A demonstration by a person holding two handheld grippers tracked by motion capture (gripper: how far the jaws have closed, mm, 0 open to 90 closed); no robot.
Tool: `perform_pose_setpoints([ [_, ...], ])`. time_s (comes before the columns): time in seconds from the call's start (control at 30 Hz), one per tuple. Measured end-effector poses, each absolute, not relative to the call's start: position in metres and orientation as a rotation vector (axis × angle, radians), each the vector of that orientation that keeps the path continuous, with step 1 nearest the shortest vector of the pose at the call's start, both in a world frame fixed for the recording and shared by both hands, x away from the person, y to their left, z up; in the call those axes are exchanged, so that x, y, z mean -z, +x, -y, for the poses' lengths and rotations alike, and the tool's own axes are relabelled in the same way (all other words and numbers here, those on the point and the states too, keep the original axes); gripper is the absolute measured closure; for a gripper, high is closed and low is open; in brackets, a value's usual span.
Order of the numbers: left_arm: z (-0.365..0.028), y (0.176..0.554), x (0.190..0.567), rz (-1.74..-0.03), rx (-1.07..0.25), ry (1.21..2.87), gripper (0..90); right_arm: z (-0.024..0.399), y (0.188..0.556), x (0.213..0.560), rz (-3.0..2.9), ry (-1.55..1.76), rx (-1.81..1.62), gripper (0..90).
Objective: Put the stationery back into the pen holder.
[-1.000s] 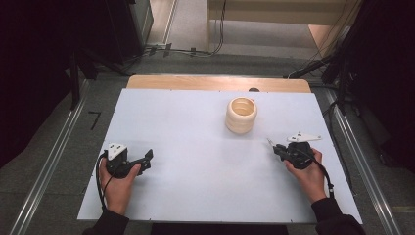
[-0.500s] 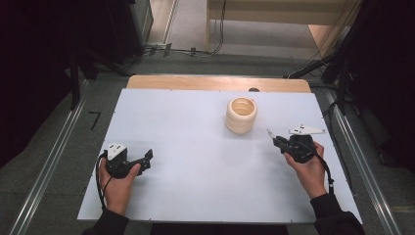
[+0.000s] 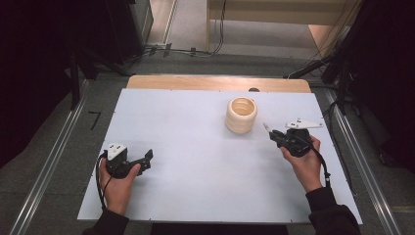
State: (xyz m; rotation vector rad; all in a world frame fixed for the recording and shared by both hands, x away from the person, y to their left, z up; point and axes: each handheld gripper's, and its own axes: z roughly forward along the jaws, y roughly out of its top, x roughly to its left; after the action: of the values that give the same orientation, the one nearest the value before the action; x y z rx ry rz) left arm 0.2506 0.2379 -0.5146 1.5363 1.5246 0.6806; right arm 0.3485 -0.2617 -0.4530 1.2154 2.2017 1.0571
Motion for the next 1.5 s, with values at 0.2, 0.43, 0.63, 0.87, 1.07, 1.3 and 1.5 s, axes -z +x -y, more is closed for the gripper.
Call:
perform_pose_setpoints([
  [0.2, -0.238, 0.25, 0.514, -1.525, -0.68, 1.535, 4.1, 0.258, 0.354, 0.448, -2.194, 1.212, -1.073, 78.2],
  [0.43, -0.238, 0.25, 0.514, -1.524, -0.681, 1.535, 4.1, 0.254, 0.362, 0.439, -2.177, 1.205, -1.075, 78.2],
  [0.63, -0.238, 0.25, 0.514, -1.522, -0.681, 1.535, 4.1, 0.251, 0.368, 0.431, -2.164, 1.201, -1.084, 78.2],
  [0.87, -0.238, 0.25, 0.514, -1.521, -0.681, 1.537, 4.1, 0.247, 0.375, 0.426, -2.158, 1.195, -1.089, 78.2],
  [1.07, -0.238, 0.25, 0.514, -1.522, -0.68, 1.536, 4.1, 0.243, 0.381, 0.424, -2.156, 1.19, -1.094, 78.2],
  [1.3, -0.239, 0.25, 0.514, -1.523, -0.68, 1.536, 4.1, 0.236, 0.39, 0.42, -2.153, 1.18, -1.095, 78.2],
  [1.5, -0.238, 0.25, 0.514, -1.521, -0.679, 1.537, 4.1, 0.231, 0.396, 0.412, -2.145, 1.174, -1.098, 78.2],
])
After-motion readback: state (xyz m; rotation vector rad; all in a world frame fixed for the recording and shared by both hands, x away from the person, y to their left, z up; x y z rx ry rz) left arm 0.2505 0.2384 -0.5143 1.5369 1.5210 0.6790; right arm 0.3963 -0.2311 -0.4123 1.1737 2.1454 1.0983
